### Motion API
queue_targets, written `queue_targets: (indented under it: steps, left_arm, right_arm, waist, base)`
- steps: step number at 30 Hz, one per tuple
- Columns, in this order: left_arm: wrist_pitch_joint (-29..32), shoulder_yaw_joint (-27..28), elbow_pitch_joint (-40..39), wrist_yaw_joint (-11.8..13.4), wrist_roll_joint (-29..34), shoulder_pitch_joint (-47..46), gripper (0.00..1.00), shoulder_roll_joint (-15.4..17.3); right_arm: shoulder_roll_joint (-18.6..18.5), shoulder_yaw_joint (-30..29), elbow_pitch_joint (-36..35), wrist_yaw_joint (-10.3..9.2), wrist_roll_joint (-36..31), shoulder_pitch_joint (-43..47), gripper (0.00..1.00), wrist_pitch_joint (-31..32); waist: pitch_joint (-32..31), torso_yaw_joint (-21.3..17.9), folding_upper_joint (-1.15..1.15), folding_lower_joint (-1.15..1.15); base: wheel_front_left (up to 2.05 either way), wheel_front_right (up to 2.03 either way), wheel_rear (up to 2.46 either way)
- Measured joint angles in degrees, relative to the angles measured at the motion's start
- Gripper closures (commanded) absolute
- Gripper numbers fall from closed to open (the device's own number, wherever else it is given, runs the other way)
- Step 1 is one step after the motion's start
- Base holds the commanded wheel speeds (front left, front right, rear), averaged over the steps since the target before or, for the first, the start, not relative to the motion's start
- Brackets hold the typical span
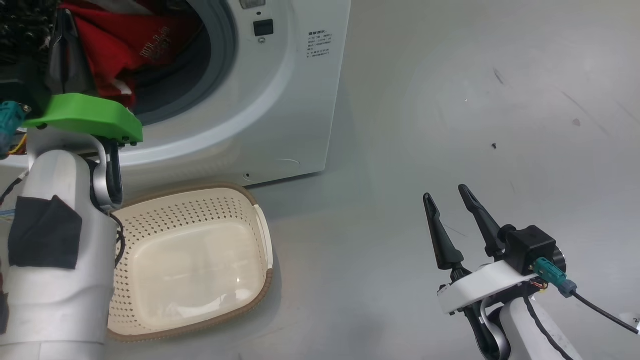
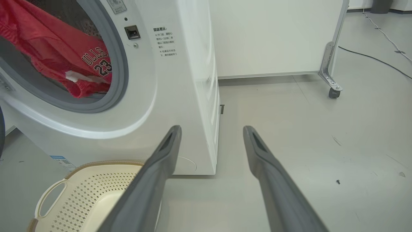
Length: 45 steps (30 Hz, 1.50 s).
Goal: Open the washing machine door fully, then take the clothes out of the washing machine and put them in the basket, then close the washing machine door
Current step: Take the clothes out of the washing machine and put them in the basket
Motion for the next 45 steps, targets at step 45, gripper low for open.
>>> queue_targets:
  steps: [45]
  left_arm:
    - [2.6,-1.2,-22.6,1.8,2.0,33.0,1.0,-2.8]
  right_arm:
    - [0.0,-1.5,-3.5,0.07,-4.4,4.4,0.0,0.0]
  waist:
    - [-3.9,5.1,0.0,0.0]
  base:
    - [0.0,0.0,0.0]
